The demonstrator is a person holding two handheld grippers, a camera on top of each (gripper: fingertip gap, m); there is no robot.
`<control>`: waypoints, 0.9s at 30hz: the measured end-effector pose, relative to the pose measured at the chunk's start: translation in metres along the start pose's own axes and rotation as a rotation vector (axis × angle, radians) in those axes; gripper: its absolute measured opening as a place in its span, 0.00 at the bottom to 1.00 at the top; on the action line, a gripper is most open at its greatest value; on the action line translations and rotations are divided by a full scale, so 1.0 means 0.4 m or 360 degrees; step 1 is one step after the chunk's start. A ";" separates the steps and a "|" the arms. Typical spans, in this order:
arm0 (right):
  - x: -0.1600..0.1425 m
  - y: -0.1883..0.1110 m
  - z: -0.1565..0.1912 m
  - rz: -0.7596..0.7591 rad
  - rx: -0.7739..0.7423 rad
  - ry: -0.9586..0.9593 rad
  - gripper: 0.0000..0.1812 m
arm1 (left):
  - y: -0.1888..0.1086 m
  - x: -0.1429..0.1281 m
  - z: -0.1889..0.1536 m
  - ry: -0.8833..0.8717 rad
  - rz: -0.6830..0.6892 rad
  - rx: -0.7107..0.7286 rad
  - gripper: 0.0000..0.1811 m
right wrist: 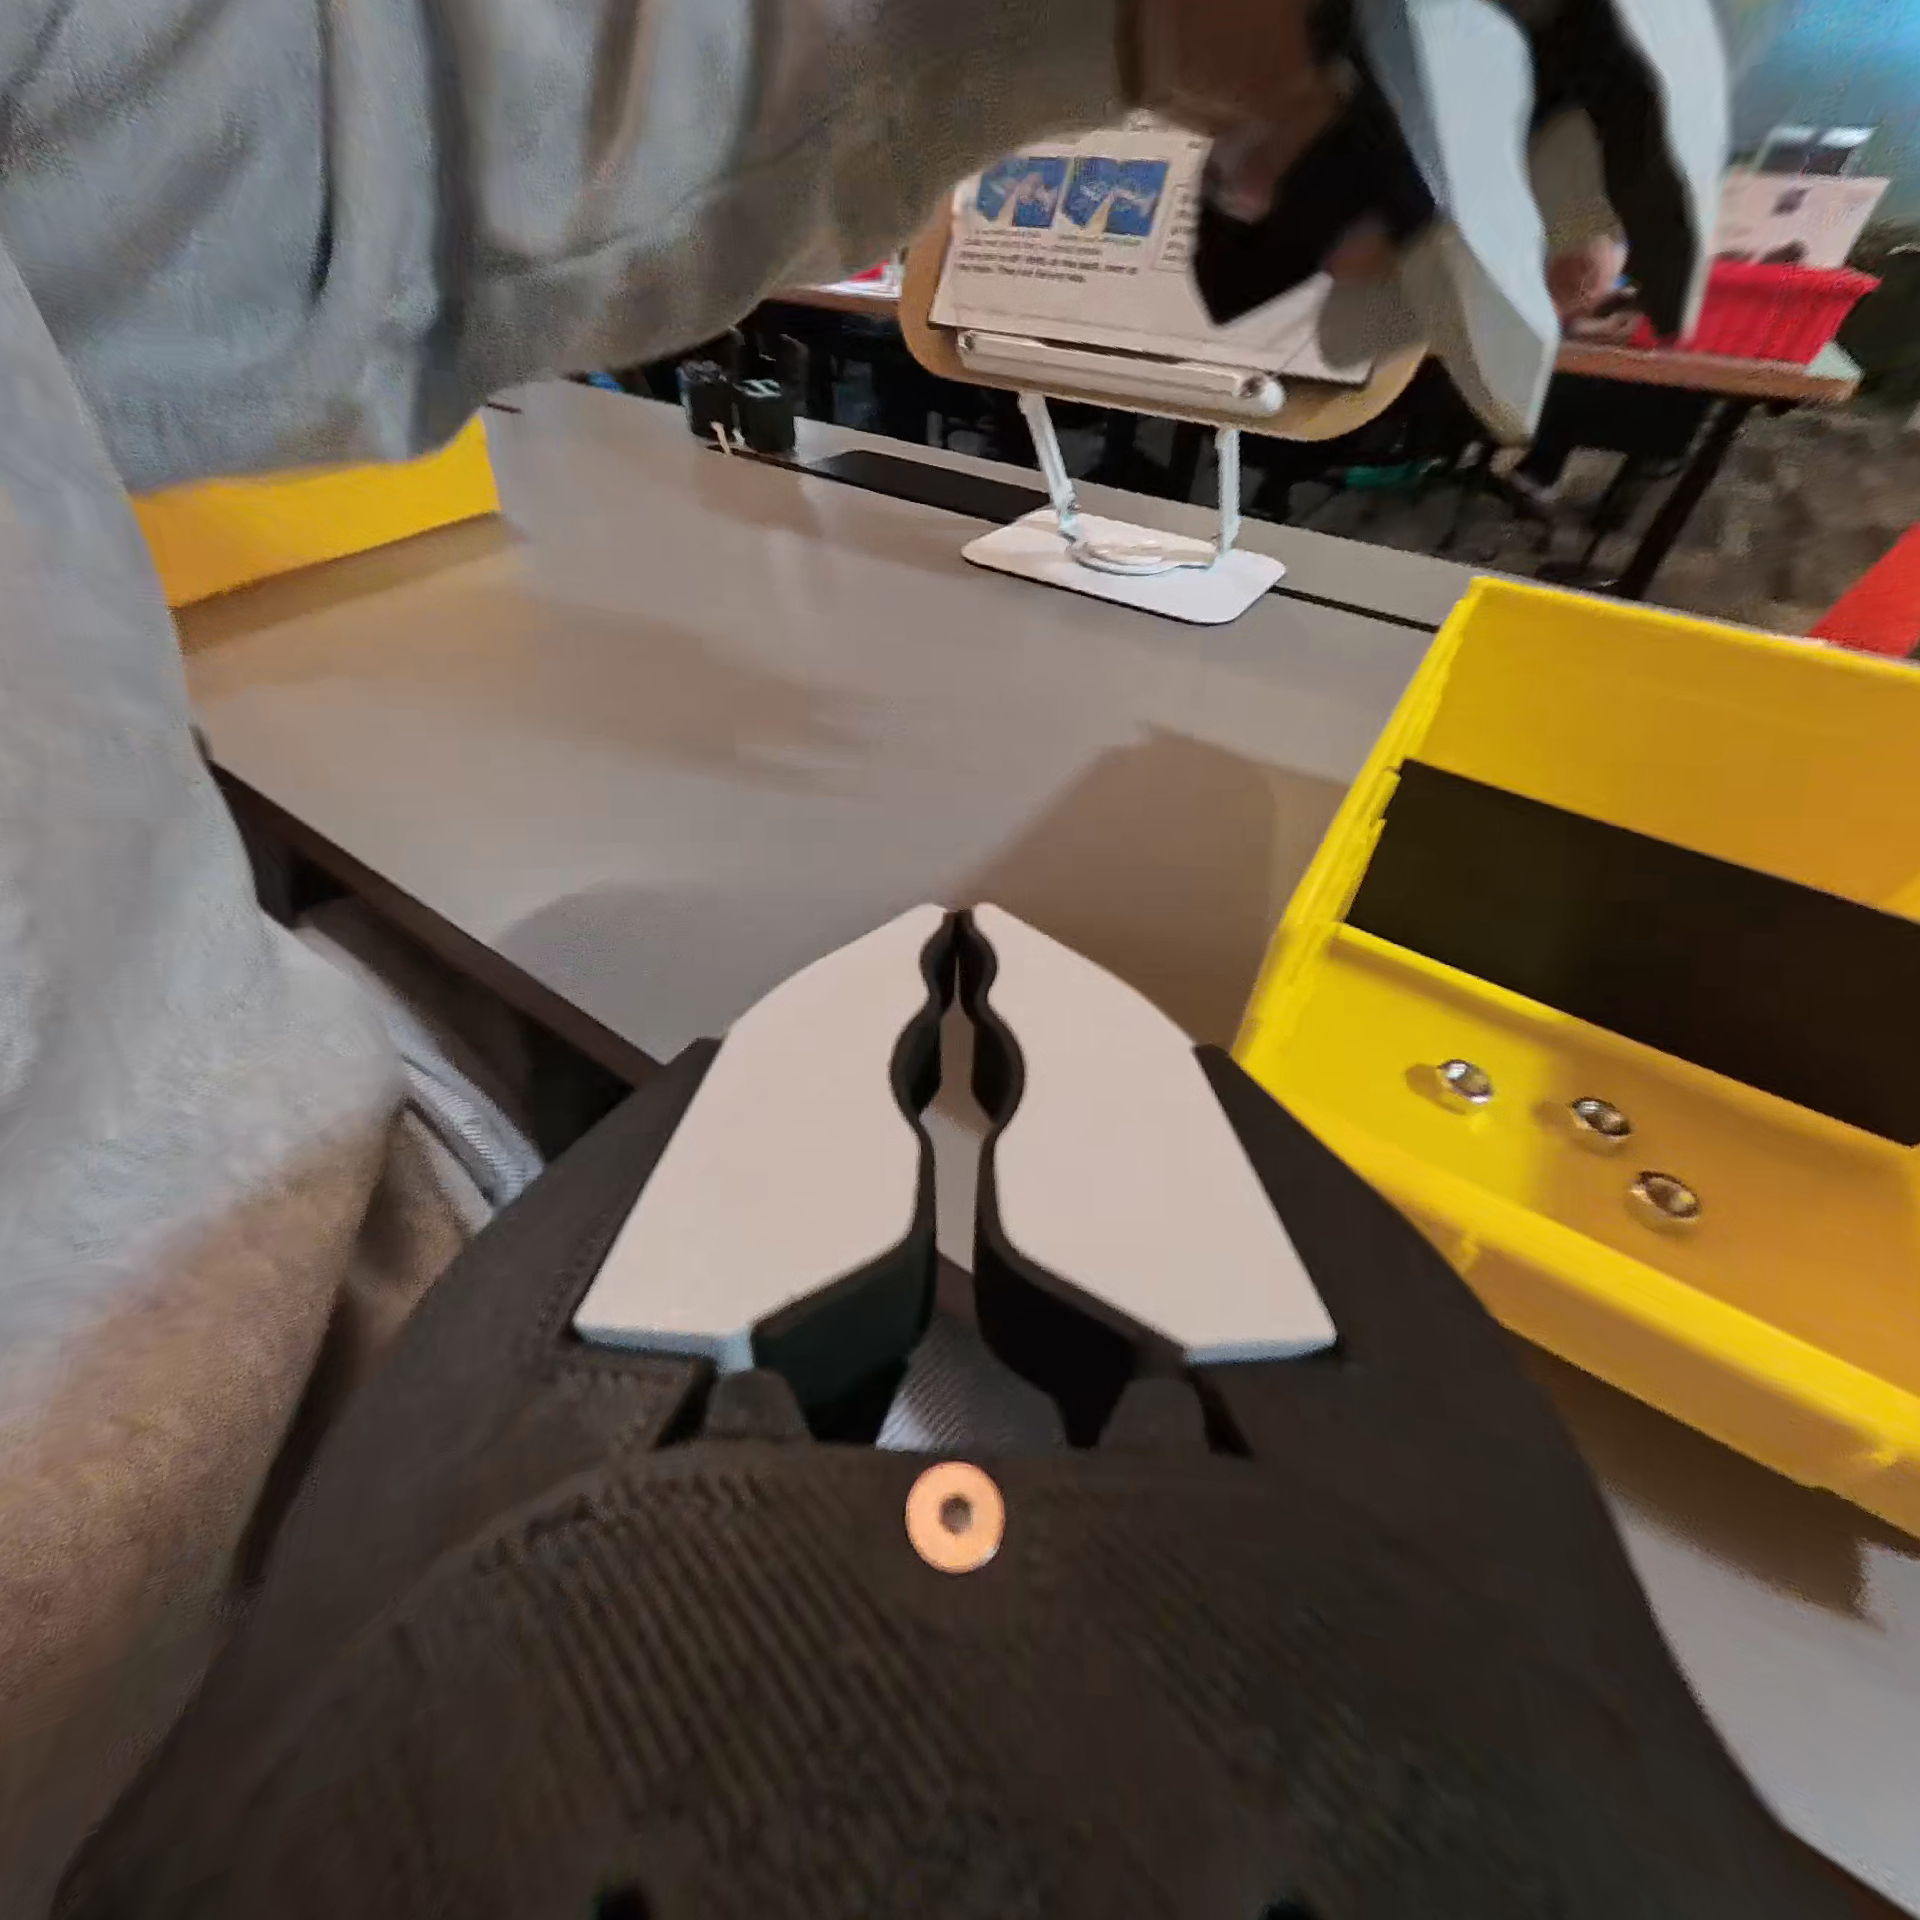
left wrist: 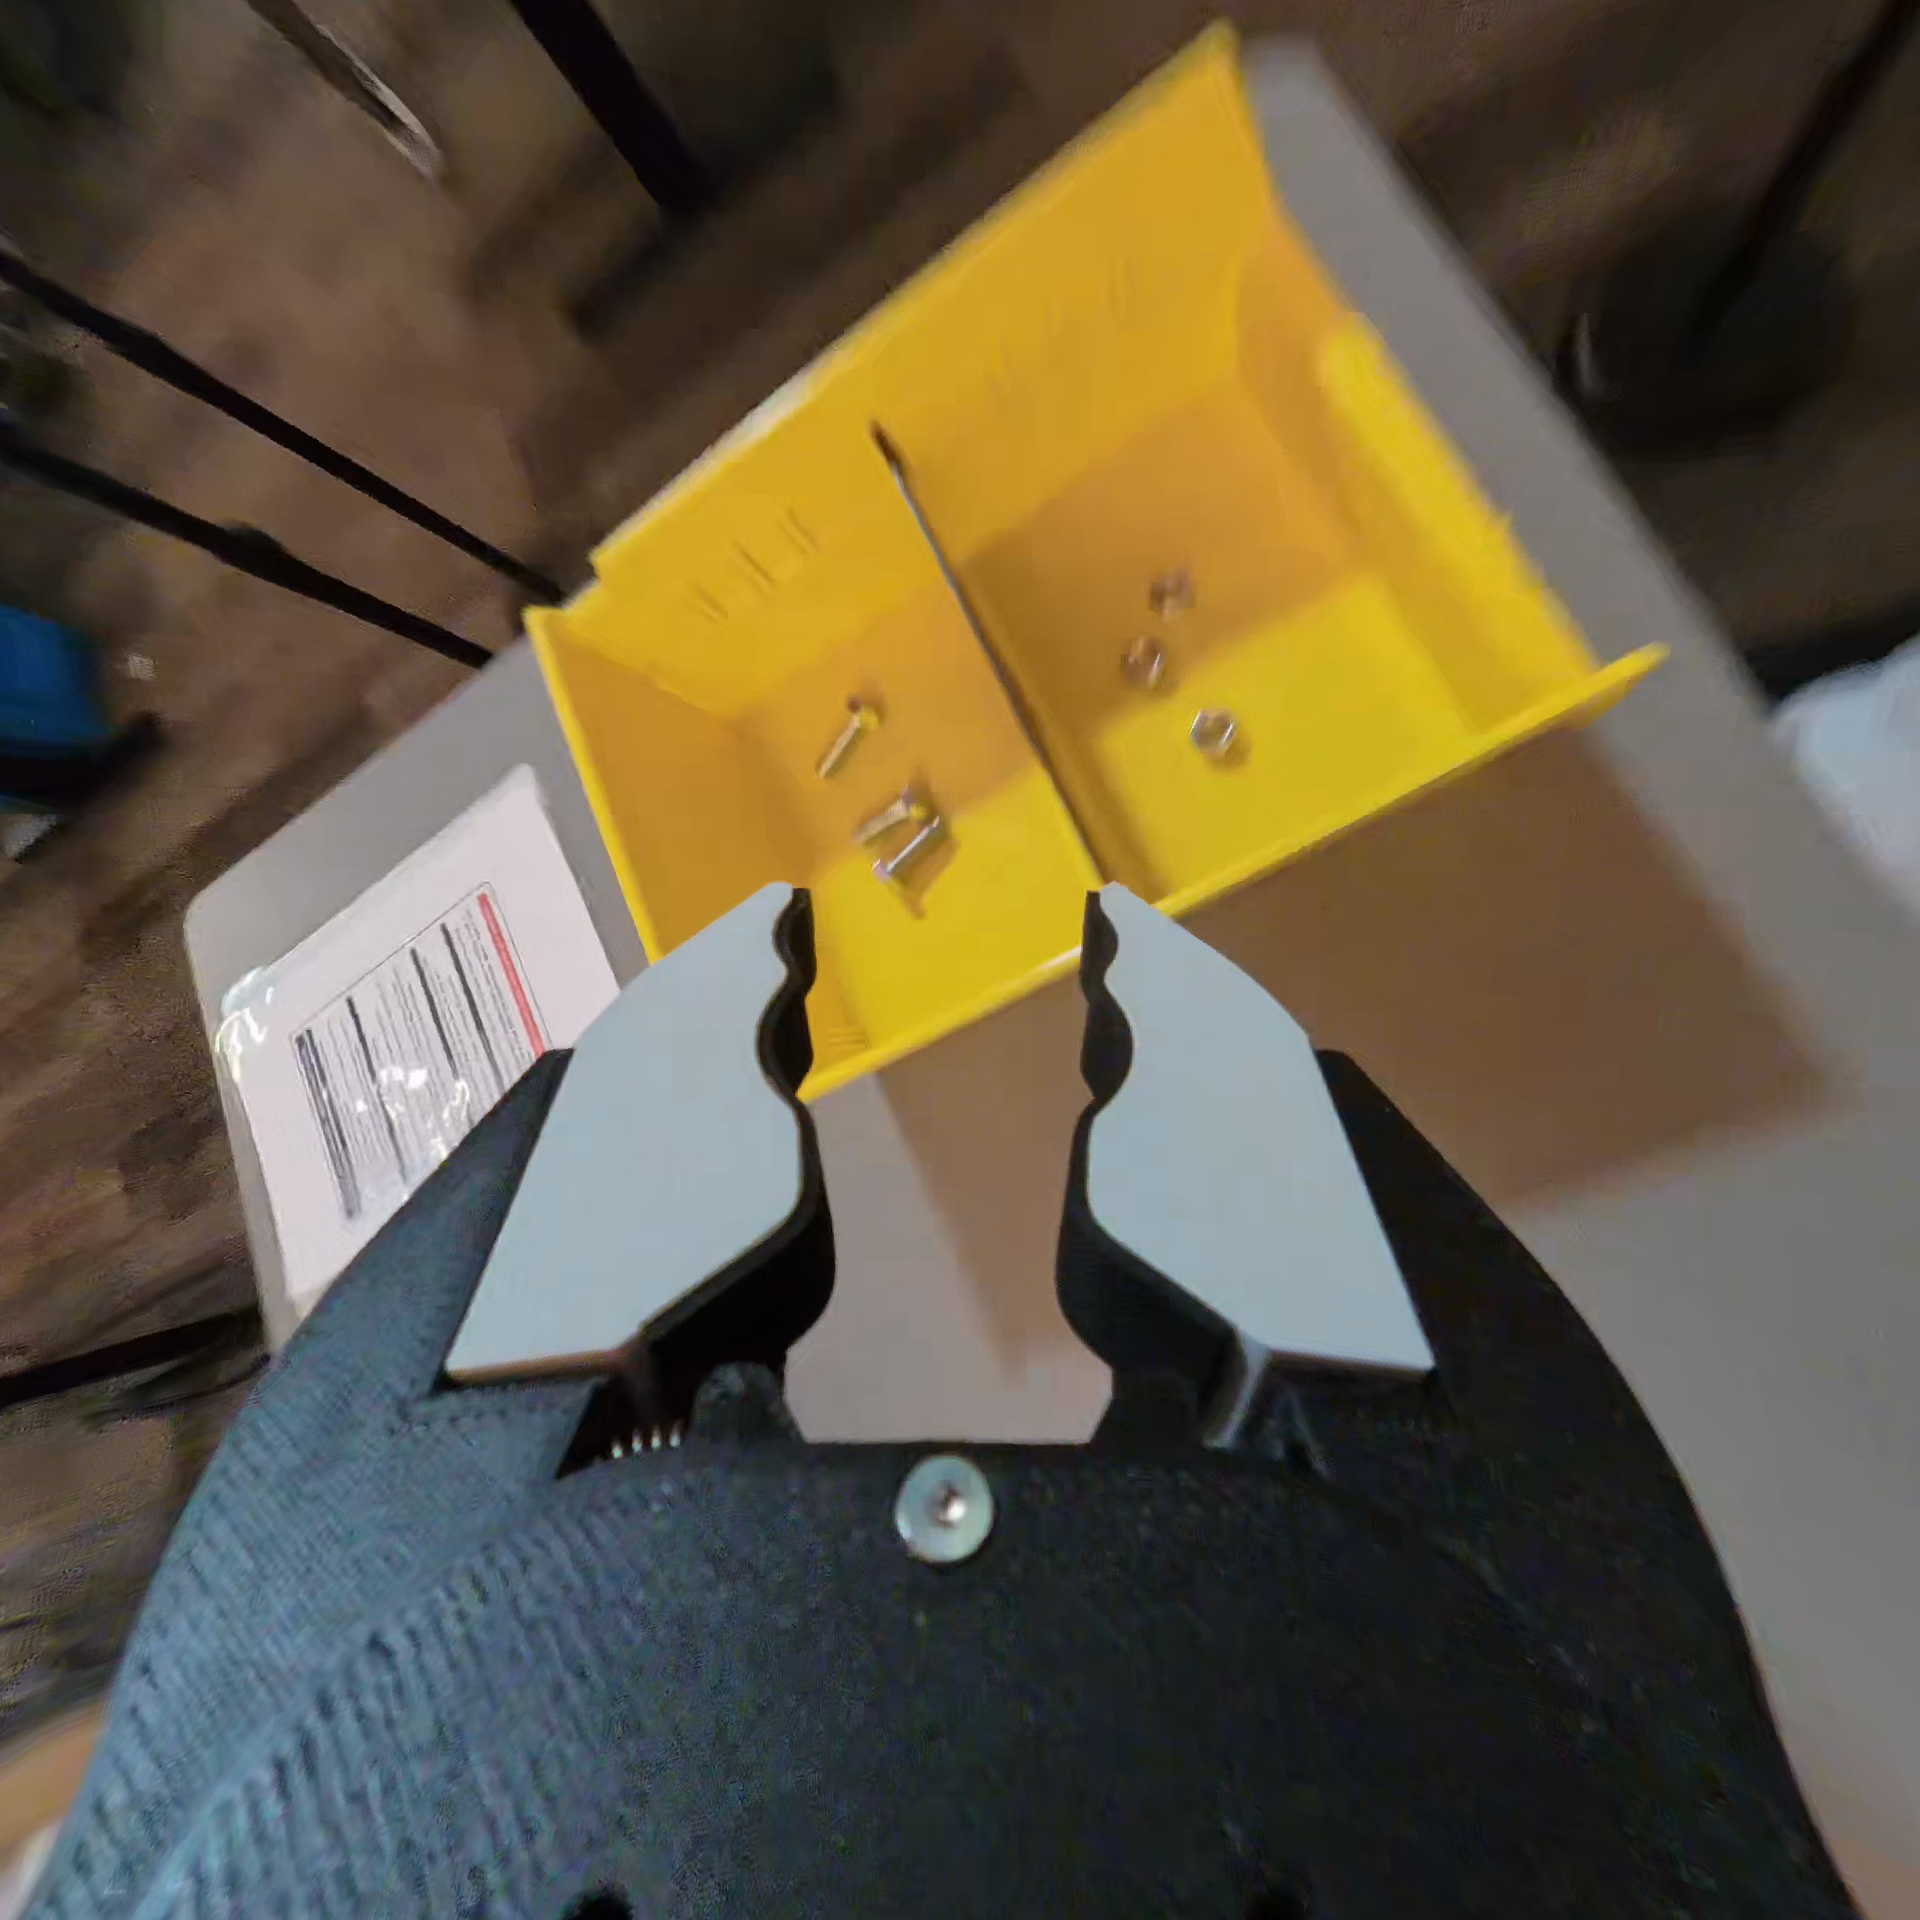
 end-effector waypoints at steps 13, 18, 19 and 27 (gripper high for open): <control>0.002 0.157 0.167 -0.0055 0.0725 0.0047 0.00 | -0.316 -0.369 -0.582 -0.1176 -0.0562 -0.0011 0.19; -0.054 0.288 0.246 0.0260 0.0841 -0.0219 0.00 | -0.419 -0.409 -0.686 -0.1395 -0.0780 0.0089 0.18; -0.057 0.311 0.250 0.0274 0.0834 -0.0269 0.00 | -0.441 -0.421 -0.695 -0.1422 -0.0784 0.0156 0.18; 0.055 0.385 0.299 -0.0075 0.1446 0.0370 0.25 | -0.843 -0.613 -0.799 -0.1754 -0.0665 0.0826 0.11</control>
Point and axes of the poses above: each gripper's, where its closed fingertips meet, y out along the fingers, x out of its top, z = x × y across the jaws, the point moved 4 cm from there along -y, back along the fingers, and after that the axes turned 4 degrees about x, right-handed, at the moved point
